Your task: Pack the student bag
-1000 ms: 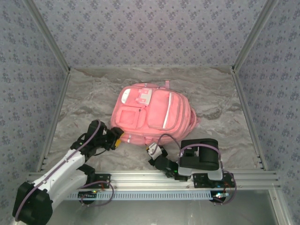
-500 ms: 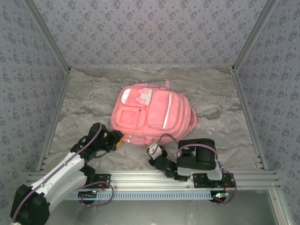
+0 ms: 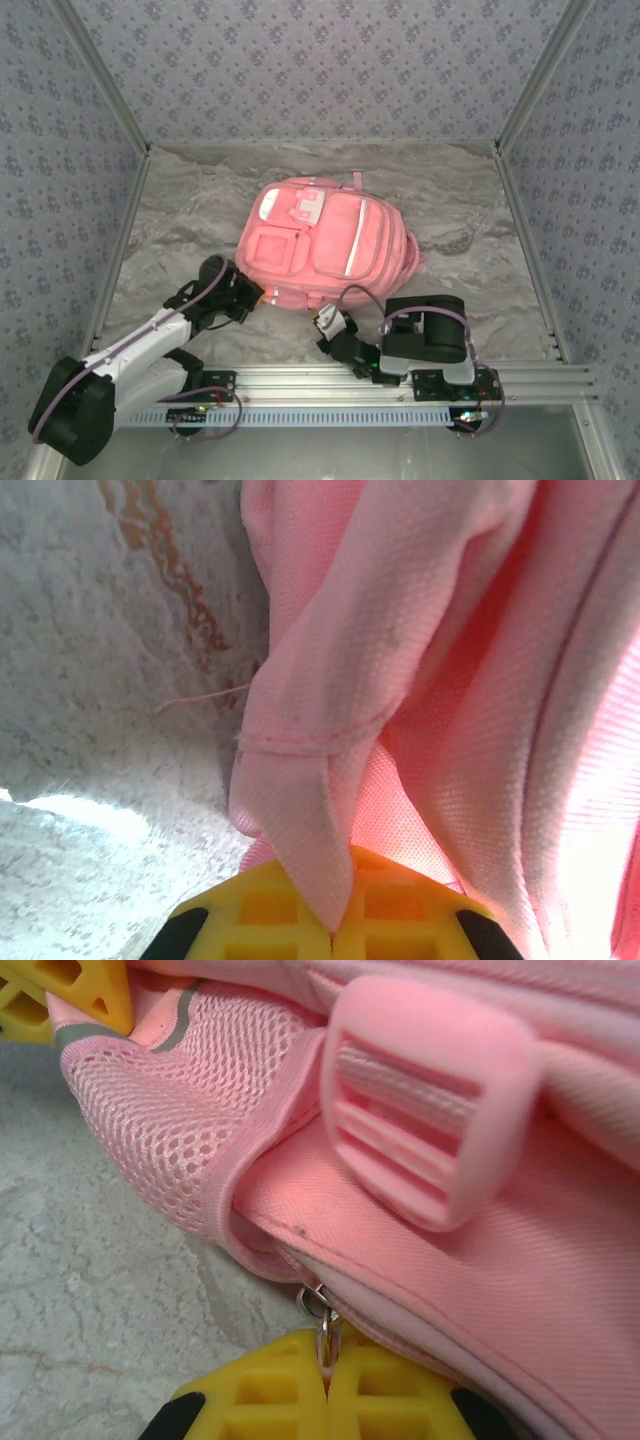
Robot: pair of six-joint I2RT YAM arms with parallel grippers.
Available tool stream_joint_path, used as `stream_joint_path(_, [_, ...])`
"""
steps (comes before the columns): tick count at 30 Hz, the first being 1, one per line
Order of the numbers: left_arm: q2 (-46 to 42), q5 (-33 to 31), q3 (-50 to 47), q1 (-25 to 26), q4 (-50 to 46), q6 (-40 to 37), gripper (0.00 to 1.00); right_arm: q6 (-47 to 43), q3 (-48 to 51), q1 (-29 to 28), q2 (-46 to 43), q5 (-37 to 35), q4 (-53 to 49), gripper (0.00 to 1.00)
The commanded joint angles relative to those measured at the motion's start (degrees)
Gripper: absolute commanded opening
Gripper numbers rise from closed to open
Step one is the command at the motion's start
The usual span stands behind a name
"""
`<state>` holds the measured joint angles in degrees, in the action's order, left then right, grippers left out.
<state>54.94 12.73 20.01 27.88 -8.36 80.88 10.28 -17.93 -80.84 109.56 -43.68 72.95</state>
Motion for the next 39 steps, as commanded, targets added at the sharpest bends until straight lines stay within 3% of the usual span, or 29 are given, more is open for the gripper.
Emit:
stream_joint_path(1, [0.54, -4.10, 3.38, -2.07, -0.62, -0.70, 0.00, 3.26, 0.21, 0.47, -4.81, -3.34, -8.74, 0.00])
stream_joint_path(10, [0.27, -4.13, 6.04, -6.52, -2.89, -2.91, 0.00, 18.96, -6.14, 2.68, -22.51, -2.11, -53.14, 0.00])
stream_joint_path(12, [0.17, -3.75, 6.35, -7.58, -3.06, -3.26, 0.00, 20.93, -7.11, 3.31, -24.71, -1.70, -58.16, 0.00])
stream_joint_path(21, [0.87, -3.21, 9.21, -10.85, -5.08, -6.38, 0.00, 22.47, -6.59, 4.16, -30.01, 1.46, -66.33, 0.00])
stream_joint_path(29, [2.66, -4.07, 12.52, -13.31, -7.02, -10.51, 0.00, 17.02, -6.80, 6.09, -36.27, 10.41, -74.80, 0.00])
stream_joint_path(39, [7.14, -5.31, 17.40, -15.01, -9.00, -15.65, 0.00, 13.97, -3.80, 14.58, -49.94, 20.24, -83.37, 0.00])
